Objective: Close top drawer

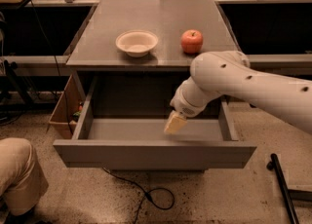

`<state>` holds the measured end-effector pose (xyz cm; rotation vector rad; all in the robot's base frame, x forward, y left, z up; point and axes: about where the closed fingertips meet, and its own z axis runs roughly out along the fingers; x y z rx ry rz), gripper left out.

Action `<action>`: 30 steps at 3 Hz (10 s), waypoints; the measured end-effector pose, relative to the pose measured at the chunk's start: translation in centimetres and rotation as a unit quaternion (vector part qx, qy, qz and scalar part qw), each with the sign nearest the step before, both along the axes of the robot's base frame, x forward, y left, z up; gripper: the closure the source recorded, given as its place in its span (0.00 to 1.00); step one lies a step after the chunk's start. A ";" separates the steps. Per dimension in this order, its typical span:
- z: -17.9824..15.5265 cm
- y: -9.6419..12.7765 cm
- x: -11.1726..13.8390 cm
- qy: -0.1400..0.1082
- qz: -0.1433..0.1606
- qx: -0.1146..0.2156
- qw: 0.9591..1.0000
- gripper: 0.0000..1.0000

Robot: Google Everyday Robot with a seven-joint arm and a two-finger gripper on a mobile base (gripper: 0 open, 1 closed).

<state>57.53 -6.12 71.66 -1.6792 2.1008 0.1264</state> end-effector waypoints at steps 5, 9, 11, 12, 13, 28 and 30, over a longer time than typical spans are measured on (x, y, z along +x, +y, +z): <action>1.6 0.9 1.4 0.016 0.018 -0.005 1.000 0.03; -4.3 1.7 -1.2 0.059 0.011 0.032 0.998 0.16; -3.6 1.8 -1.1 0.054 0.012 0.030 0.998 0.62; -3.4 1.8 -1.2 0.054 0.012 0.030 0.998 0.85; -2.6 1.7 1.7 0.033 0.010 0.014 0.999 1.00; -2.9 -1.3 1.4 -0.065 -0.059 0.193 0.977 1.00; -1.5 2.5 6.0 -0.105 -0.048 0.230 0.966 1.00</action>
Offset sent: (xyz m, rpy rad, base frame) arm 0.0506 0.0224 0.0080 -0.0191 -0.0476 0.0290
